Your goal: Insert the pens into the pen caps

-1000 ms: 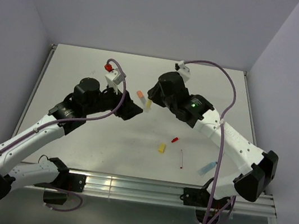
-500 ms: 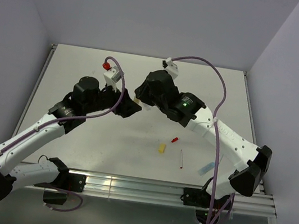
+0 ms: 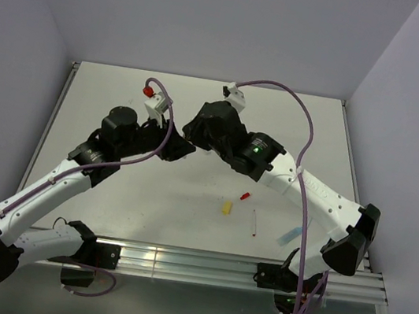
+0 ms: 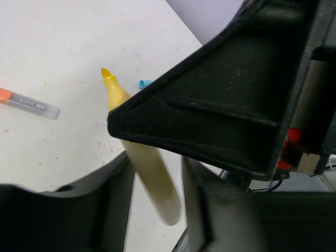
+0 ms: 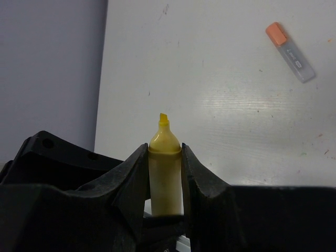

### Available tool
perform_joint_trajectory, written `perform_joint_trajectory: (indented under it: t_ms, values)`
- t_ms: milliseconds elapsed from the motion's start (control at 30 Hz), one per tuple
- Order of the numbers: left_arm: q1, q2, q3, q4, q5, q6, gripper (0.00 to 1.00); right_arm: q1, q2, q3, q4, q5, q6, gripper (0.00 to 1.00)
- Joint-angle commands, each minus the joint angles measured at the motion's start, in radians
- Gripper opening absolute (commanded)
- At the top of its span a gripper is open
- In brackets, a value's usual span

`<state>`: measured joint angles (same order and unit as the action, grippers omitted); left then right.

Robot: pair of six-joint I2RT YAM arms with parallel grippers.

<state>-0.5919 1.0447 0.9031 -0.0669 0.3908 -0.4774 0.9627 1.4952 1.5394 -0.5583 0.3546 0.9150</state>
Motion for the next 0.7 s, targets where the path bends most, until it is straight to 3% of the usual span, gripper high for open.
perform_joint_trajectory:
  t_ms: [0, 200, 267, 300, 367, 400, 533, 667]
  values:
    - [0.007, 0.002, -0.007, 0.052, 0.042, -0.01, 0.39, 0.014, 0.007, 0.051, 0.07, 0.037, 0.01, 0.0]
    - [0.006, 0.002, -0.007, 0.056, 0.062, -0.013, 0.23, 0.016, 0.005, 0.042, 0.093, 0.063, -0.002, 0.0]
    - [0.007, 0.002, -0.006, 0.056, 0.06, -0.013, 0.13, 0.016, 0.01, 0.048, 0.095, 0.067, -0.013, 0.0]
    - [0.007, 0.002, -0.006, 0.056, 0.066, -0.013, 0.04, 0.018, 0.013, 0.047, 0.1, 0.067, -0.016, 0.0]
    - [0.007, 0.005, -0.006, 0.058, 0.075, -0.016, 0.0, 0.018, 0.017, 0.051, 0.106, 0.063, -0.027, 0.0]
    - [0.007, 0.008, -0.007, 0.058, 0.076, -0.015, 0.0, 0.018, 0.022, 0.056, 0.104, 0.063, -0.034, 0.03]
    - [0.007, 0.005, -0.003, 0.038, 0.045, -0.009, 0.0, 0.018, 0.037, 0.119, 0.028, 0.11, -0.051, 0.32]
    - [0.007, 0.024, 0.016, 0.016, 0.036, -0.012, 0.0, 0.005, 0.025, 0.194, -0.141, 0.199, -0.057, 0.5]
